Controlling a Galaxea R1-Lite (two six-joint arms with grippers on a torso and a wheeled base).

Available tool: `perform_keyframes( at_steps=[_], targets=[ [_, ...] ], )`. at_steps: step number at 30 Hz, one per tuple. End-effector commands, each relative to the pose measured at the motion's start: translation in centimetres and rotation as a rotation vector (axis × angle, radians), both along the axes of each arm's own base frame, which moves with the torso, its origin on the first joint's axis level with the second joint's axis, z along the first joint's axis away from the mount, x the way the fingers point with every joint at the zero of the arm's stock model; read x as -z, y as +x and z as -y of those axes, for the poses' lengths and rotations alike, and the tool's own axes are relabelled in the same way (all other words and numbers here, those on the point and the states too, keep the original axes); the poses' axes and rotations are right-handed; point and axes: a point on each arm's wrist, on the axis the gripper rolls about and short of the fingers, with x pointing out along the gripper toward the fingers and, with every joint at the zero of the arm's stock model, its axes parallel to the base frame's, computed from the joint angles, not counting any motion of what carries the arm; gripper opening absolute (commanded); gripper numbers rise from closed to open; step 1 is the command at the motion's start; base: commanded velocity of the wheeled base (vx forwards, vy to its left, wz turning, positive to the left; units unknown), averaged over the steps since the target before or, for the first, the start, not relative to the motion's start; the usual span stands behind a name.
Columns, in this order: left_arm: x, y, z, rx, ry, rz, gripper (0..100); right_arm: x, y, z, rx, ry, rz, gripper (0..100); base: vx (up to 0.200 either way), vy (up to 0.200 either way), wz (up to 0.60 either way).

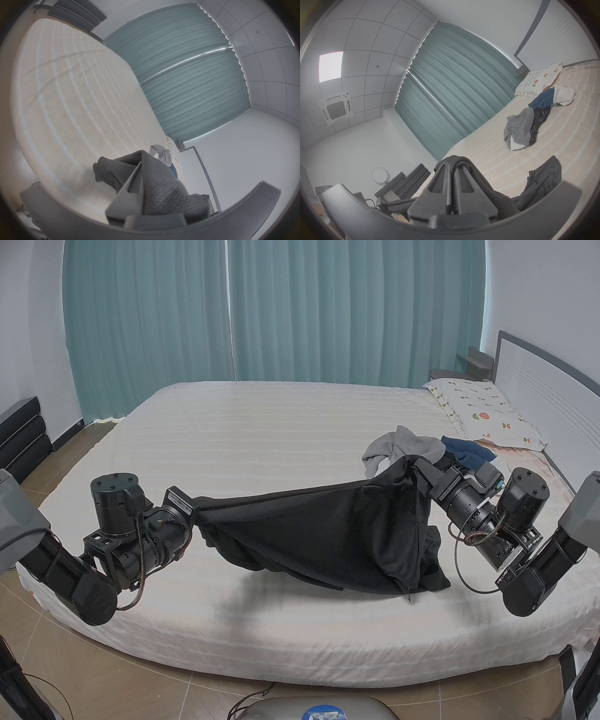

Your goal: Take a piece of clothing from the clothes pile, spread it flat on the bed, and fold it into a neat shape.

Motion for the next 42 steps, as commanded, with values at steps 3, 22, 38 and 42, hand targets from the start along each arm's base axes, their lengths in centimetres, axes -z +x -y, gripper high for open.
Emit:
perform_keyframes(
  at_steps=[3, 22, 38, 42],
  targets=[
    [-0.4, -0.2, 0.0, -0.002, 0.012, 0.017, 0, -0.2, 0.0, 0.0, -0.001, 0.004, 0.01, 0, 0.0, 0.2, 0.0],
    [-0.5, -0.1, -0.3, -0.008, 0.016, 0.025, 0, 0.0, -0.3, 0.1, 0.001, 0.001, 0.009, 0, 0.0, 0.2, 0.0],
    [-1.3, -0.8, 0.2, 0.017, 0.023, 0.044, 0, -1.2, -1.6, 0.3, 0.025, 0.002, 0.034, 0, -0.038, 0.013, 0.0],
    [-2.7, -1.8, 0.1, 0.026, 0.022, 0.086, 0, -3.2, -3.2, 0.3, 0.008, 0.021, 0.086, 0, -0.2, 0.0, 0.0]
  ],
)
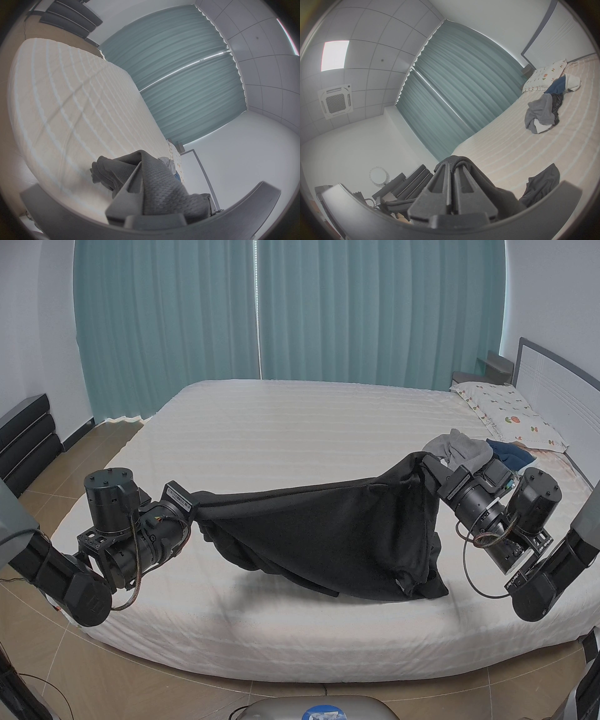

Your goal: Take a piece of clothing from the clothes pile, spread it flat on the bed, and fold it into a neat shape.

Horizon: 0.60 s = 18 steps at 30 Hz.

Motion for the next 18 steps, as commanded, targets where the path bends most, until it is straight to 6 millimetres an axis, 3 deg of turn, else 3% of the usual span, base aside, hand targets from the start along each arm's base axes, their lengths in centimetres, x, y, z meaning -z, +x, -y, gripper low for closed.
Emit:
perform_keyframes(
  at_steps=[1, 5, 8, 10, 11, 13, 15, 16, 18],
  targets=[
    [-1.9, -1.3, -0.2, 0.012, -0.012, 0.057, 0, -2.7, -2.0, 0.1, -0.02, 0.027, 0.078, 0, -0.2, 0.0, 0.0],
    [-3.6, -2.7, -0.3, 0.029, -0.024, 0.092, 0, -5.3, -3.5, 0.5, -0.022, 0.041, 0.157, 0, -0.2, 0.0, 0.0],
    [-5.1, -3.6, -0.5, 0.037, -0.007, 0.112, 0, -8.5, -4.7, 0.9, -0.013, 0.035, 0.232, 0, -0.2, 0.0, 0.0],
    [-6.2, -3.8, -0.5, 0.041, 0.025, 0.139, 0, -11.1, -5.2, 1.4, 0.022, 0.002, 0.261, 0, 0.0, 0.0, 0.0],
    [-6.3, -3.8, -0.5, 0.041, 0.028, 0.141, 0, -11.3, -5.2, 1.4, 0.025, 0.002, 0.261, 0, 0.0, 0.0, 0.0],
    [-8.2, -3.4, -0.4, 0.044, 0.071, 0.165, 0, -14.6, -6.1, 2.1, 0.055, 0.01, 0.28, 0, 0.0, 0.0, 0.0],
    [-8.4, -3.3, -0.3, 0.044, 0.073, 0.166, 0, -15.0, -6.1, 2.2, 0.058, 0.011, 0.283, 0, 0.0, 0.0, 0.0],
    [-9.9, -2.5, -0.3, 0.038, 0.089, 0.135, 0, -17.7, -6.0, 3.2, 0.101, 0.013, 0.314, 0, 0.0, 0.0, 0.0],
    [-10.7, -2.0, -0.3, 0.033, 0.097, 0.097, 0, -20.1, -5.4, 4.5, 0.158, 0.017, 0.353, 0, 0.0, 0.0, 0.0]
  ],
)
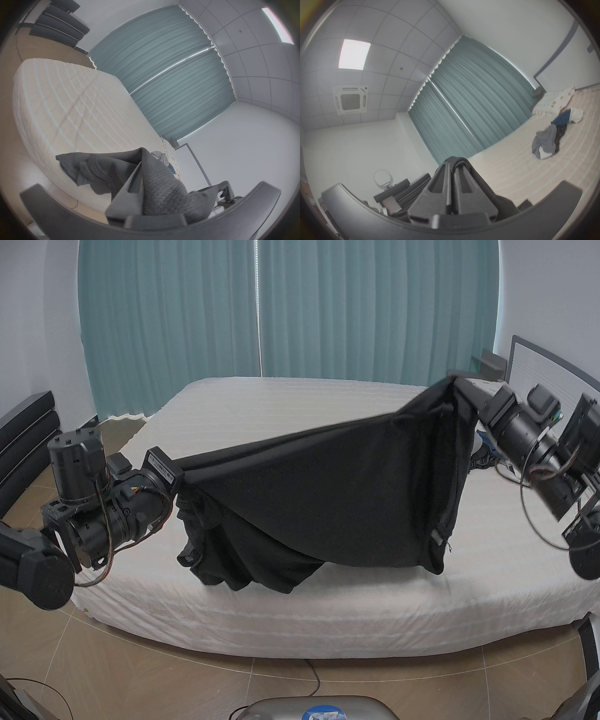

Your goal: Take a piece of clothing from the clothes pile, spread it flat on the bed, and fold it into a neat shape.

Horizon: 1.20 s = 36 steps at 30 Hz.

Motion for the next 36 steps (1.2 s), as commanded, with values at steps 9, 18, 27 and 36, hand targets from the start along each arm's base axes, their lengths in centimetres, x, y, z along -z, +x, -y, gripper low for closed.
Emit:
perform_keyframes(
  at_steps=[9, 18, 27, 36],
  targets=[
    [-4.6, 4.2, 0.7, -0.018, 0.034, -0.011, 0, -10.6, 3.5, 3.5, 0.172, 0.0, 0.067, 0, 0.0, 0.0, 0.0],
    [-2.1, 9.0, 1.1, -0.047, 0.051, -0.075, 0, -2.7, 12.4, 1.2, 0.198, -0.065, -0.076, 0, 0.156, 0.0, 0.0],
    [1.4, 13.7, 1.8, -0.068, 0.056, -0.124, 0, 3.7, 17.7, 0.1, 0.217, -0.062, -0.06, 0, 0.2, 0.0, 0.0],
    [7.1, 17.5, 2.9, -0.062, 0.106, -0.204, 0, 9.7, 22.5, -0.7, 0.229, -0.086, -0.154, 0, 0.2, 0.0, 0.0]
  ],
)
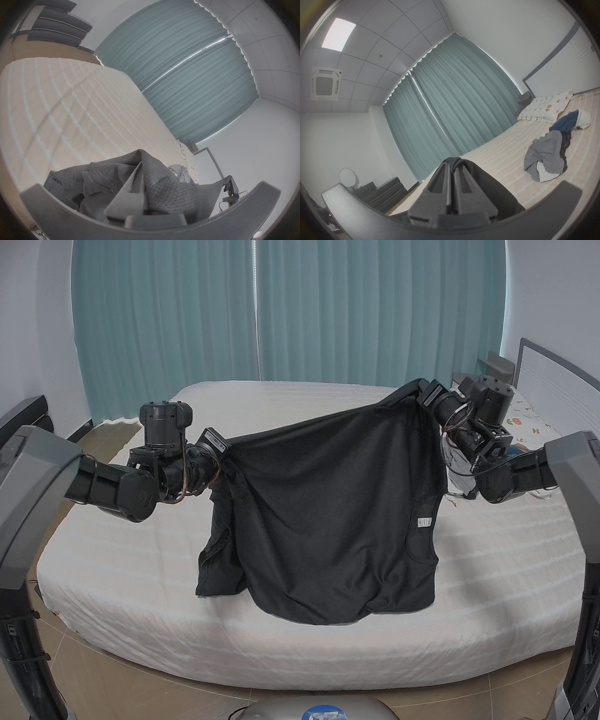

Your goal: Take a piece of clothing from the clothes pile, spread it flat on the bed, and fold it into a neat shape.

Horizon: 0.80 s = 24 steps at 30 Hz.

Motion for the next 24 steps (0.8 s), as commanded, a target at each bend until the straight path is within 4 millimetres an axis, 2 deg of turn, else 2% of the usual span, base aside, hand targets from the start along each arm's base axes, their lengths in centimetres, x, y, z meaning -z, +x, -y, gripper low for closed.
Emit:
perform_keyframes(
  at_steps=[1, 3, 7, 11, 14, 18, 23, 24],
  targets=[
    [5.2, 3.1, 0.8, 0.002, 0.033, -0.08, 0, 6.5, 3.7, -0.8, 0.006, -0.023, -0.116, 0, 0.2, 0.0, 0.0],
    [6.9, 3.9, 1.0, -0.003, 0.042, -0.103, 0, 8.5, 4.4, -1.0, 0.008, -0.04, -0.184, 0, 0.2, 0.0, 0.0],
    [9.4, 5.2, 1.6, -0.013, 0.051, -0.131, 0, 11.2, 5.5, -1.4, 0.02, -0.045, -0.233, 0, 0.2, 0.0, 0.0],
    [11.1, 5.8, 1.9, -0.033, 0.065, -0.147, 0, 13.6, 6.1, -1.6, 0.061, -0.052, -0.273, 0, 0.2, 0.0, 0.0],
    [11.6, 6.3, 2.0, -0.036, 0.062, -0.146, 0, 15.0, 6.6, -1.7, 0.08, -0.053, -0.285, 0, 0.0, 0.0, 0.0],
    [12.2, 6.7, 2.2, -0.037, 0.062, -0.143, 0, 15.9, 7.3, -1.7, 0.121, -0.045, -0.277, 0, 0.0, 0.0, 0.0],
    [13.4, 7.4, 2.4, -0.043, 0.052, -0.152, 0, 18.5, 7.8, -1.8, 0.152, -0.051, -0.313, 0, 0.0, 0.0, 0.0],
    [13.4, 7.4, 2.4, -0.045, 0.047, -0.154, 100, 18.7, 7.8, -1.8, 0.153, -0.052, -0.317, 100, 0.0, 0.0, 0.0]
  ],
)
